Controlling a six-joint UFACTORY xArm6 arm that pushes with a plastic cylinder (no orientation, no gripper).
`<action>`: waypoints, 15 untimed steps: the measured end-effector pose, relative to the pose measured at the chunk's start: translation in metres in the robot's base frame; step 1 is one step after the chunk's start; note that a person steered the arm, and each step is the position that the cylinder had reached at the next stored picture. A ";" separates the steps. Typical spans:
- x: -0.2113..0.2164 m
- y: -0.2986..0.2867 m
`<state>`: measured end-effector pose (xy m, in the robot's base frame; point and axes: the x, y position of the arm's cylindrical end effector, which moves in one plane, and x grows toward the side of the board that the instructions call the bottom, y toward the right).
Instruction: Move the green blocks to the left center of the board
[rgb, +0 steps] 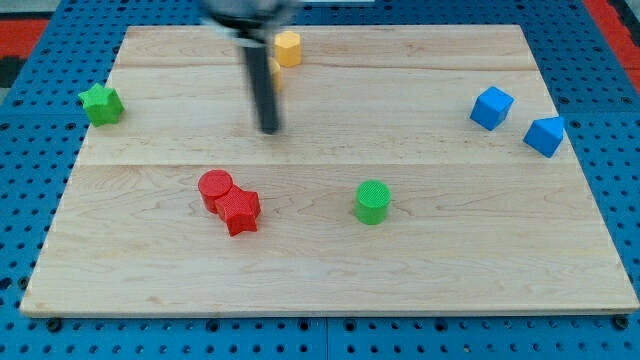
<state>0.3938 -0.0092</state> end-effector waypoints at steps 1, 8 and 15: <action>0.082 0.095; 0.050 0.059; -0.023 -0.191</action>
<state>0.3706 -0.2004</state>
